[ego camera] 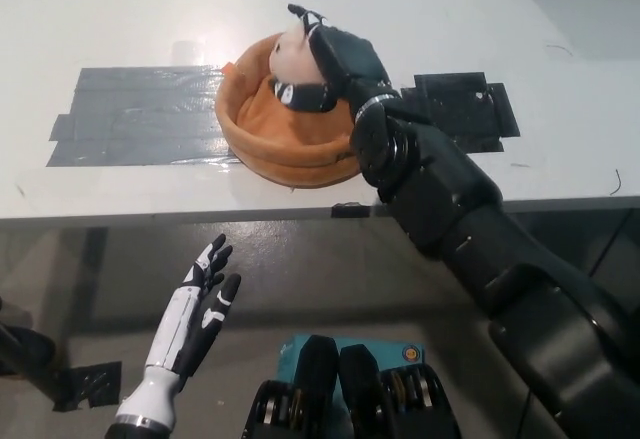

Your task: A person hands a emotional support dumpling to the robot which it grabs with its right hand and places in the soft place kept infront of it in the centre of the desk

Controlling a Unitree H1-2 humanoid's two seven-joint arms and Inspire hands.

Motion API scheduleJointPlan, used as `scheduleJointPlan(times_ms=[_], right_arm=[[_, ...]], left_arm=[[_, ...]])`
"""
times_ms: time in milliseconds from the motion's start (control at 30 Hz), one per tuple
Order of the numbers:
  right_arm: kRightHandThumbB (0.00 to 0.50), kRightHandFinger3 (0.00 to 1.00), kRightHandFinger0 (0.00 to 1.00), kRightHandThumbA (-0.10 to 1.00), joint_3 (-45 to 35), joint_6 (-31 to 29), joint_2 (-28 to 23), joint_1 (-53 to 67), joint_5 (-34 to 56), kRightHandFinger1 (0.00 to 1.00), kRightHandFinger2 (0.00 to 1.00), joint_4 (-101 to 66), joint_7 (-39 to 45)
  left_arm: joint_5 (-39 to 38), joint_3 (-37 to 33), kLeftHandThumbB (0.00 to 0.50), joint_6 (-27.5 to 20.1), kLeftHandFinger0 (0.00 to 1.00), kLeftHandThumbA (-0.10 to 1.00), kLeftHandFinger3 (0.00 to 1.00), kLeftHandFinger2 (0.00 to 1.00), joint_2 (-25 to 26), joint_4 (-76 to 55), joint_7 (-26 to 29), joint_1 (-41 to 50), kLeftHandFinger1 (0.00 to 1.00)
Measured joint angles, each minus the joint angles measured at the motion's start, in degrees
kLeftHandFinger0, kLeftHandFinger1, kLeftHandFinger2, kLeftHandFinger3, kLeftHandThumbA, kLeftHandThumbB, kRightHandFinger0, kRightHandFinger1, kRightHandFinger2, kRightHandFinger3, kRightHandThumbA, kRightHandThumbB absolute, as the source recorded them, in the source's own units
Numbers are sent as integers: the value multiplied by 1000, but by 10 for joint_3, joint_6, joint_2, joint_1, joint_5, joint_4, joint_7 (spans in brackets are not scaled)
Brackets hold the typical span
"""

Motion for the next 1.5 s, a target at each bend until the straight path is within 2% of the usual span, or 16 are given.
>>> scheduleJointPlan(times_ms=[67, 100, 167, 333, 433, 533, 667, 733, 800, 933, 967, 1000, 1100, 1267, 1300, 1500], right_arm=[[448, 1000, 1000, 834, -2, -1, -3, 0, 3, 1000, 1000, -9, 12], [464, 1000, 1000, 895, -3, -1, -5, 0, 5, 1000, 1000, -16, 17], [466, 1000, 1000, 933, -5, -1, -9, 1, 8, 1000, 1000, -30, 23], [462, 1000, 1000, 962, -16, -1, -24, 10, 13, 1000, 1000, -123, 33], [459, 1000, 1000, 893, -27, 2, -33, 19, 13, 1000, 1000, -186, 35], [462, 1000, 1000, 881, -44, 3, -43, 33, 17, 1000, 1000, -253, 37], [392, 1000, 1000, 844, -68, 9, -60, 58, 24, 1000, 1000, -338, 43], [396, 1000, 1000, 839, -75, 14, -70, 75, 27, 1000, 1000, -386, 48], [410, 1000, 1000, 912, -82, 18, -78, 94, 30, 1000, 1000, -426, 53], [370, 1000, 1000, 870, -93, 26, -96, 147, 35, 1000, 1000, -512, 62], [324, 1000, 1000, 835, -95, 27, -98, 159, 36, 1000, 1000, -529, 63], [311, 1000, 1000, 814, -96, 27, -100, 167, 36, 1000, 1000, -539, 64], [317, 1000, 1000, 817, -101, 31, -113, 237, 38, 1000, 1000, -620, 70], [259, 1000, 1000, 719, -114, 34, -121, 364, 46, 1000, 1000, -728, 74], [226, 1000, 1000, 696, -116, 33, -121, 371, 48, 1000, 1000, -737, 75], [227, 1000, 1000, 717, -157, 12, -131, 518, 72, 1000, 1000, -769, 74]], left_arm=[[0, 0, 49, 0, 1000, 920, 1000, 1000, 1, 0, 0, -1, 1000], [0, 0, 55, 0, 1000, 921, 1000, 1000, 1, 0, 0, -2, 1000], [1, 0, 55, 0, 1000, 920, 1000, 1000, 1, 0, 0, -3, 1000], [1, 0, 70, 0, 1000, 919, 1000, 1000, 0, 0, 0, -5, 1000], [1, 0, 80, 0, 1000, 919, 1000, 1000, 0, 0, 0, -5, 1000], [1, 0, 70, 0, 1000, 917, 1000, 1000, 0, 0, 0, -6, 1000], [0, 0, 90, 0, 1000, 927, 1000, 1000, 0, 1, 0, -6, 1000], [-1, 0, 100, 0, 1000, 924, 1000, 1000, 0, 2, 0, -6, 1000], [-1, 0, 70, 0, 1000, 922, 1000, 1000, 0, 3, 0, -6, 1000], [-1, 0, 76, 0, 1000, 941, 1000, 1000, 0, 9, 0, -7, 1000], [-1, 0, 68, 0, 1000, 946, 1000, 1000, 0, 11, 0, -7, 1000], [-1, 0, 65, 0, 1000, 944, 1000, 1000, 0, 11, 0, -7, 1000], [-1, 0, 59, 0, 1000, 937, 1000, 1000, 0, 16, 0, -7, 1000], [-1, 0, 58, 0, 1000, 939, 1000, 1000, 0, 19, 0, -7, 1000], [-1, 1, 58, 0, 1000, 940, 1000, 1000, 0, 19, 0, -7, 1000], [-2, 3, 70, -1, 1000, 947, 1000, 1000, 2, 19, 0, -12, 1000]])
